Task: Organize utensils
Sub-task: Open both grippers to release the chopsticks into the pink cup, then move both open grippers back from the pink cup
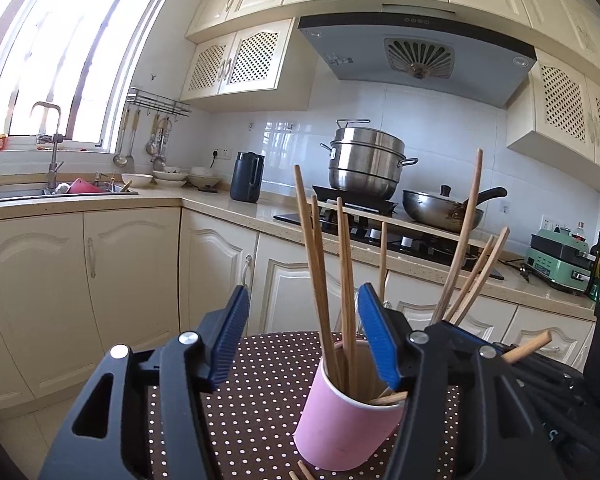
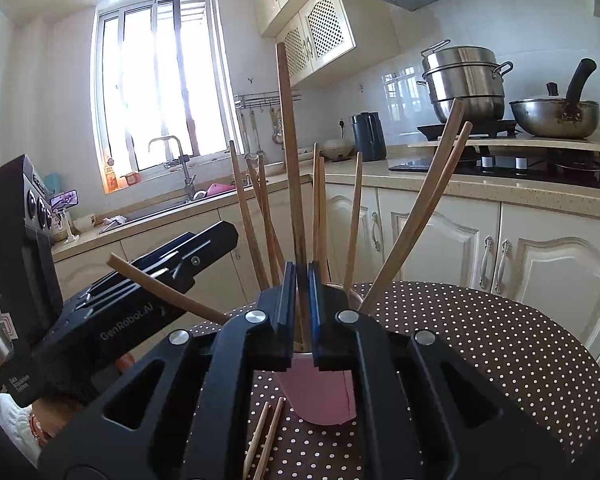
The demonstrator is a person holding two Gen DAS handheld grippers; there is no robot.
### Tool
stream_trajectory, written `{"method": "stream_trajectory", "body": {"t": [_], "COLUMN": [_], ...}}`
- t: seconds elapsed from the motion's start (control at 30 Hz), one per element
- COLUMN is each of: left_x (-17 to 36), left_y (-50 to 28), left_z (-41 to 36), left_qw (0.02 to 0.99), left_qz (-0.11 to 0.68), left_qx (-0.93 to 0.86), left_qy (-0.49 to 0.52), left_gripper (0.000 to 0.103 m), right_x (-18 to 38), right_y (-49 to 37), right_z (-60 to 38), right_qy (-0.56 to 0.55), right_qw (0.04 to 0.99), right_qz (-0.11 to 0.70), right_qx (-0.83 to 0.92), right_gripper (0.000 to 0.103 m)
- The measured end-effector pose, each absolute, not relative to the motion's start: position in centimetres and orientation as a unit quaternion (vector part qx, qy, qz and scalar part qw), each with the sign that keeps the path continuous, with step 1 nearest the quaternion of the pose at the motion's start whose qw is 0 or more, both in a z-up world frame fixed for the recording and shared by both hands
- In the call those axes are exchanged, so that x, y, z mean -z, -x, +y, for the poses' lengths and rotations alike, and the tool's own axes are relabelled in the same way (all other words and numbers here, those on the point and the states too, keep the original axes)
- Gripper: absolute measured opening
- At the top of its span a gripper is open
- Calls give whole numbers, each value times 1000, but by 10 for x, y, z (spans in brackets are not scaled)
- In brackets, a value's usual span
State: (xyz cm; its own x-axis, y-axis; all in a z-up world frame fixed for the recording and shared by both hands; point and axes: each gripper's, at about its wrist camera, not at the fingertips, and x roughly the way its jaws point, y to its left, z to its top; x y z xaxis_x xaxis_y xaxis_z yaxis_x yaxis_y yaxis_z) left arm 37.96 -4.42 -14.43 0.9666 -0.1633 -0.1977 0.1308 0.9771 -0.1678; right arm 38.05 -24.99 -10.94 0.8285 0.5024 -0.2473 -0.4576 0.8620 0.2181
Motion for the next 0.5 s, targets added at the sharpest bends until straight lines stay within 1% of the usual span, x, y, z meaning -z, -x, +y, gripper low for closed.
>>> {"method": "stream_trajectory", "body": {"t": [0.23, 0.33, 0.37, 0.4, 0.43, 0.47, 0.5], "left_x": [141, 140, 140, 140, 140, 139, 139], "left_y": [-372, -366, -364, -363, -361, -361, -359], "left_z": [-34, -31, -30, -30, -30, -29, -29], "left_qw": [989, 989, 989, 989, 989, 989, 989], "left_qz": [117, 119, 121, 123, 124, 125, 127], "left_qx": [54, 53, 54, 52, 50, 50, 50], "left_qy": [71, 70, 70, 68, 65, 64, 63], "left_gripper": [62, 63, 64, 64, 64, 64, 64], "right_x": [108, 108, 107, 106, 105, 104, 103], "right_y": [-376, -375, -374, -373, -371, -370, -368], "right_z": [-248, -247, -247, -247, -247, -247, -247], "right_qy": [-77, -78, -79, -80, -80, -79, -79], "right_qw": [955, 955, 956, 956, 956, 957, 958], "right_qz": [153, 156, 156, 155, 154, 152, 150], "right_qx": [-243, -239, -237, -236, -235, -233, -232], "right_gripper": [8, 12, 17, 26, 30, 40, 44]}}
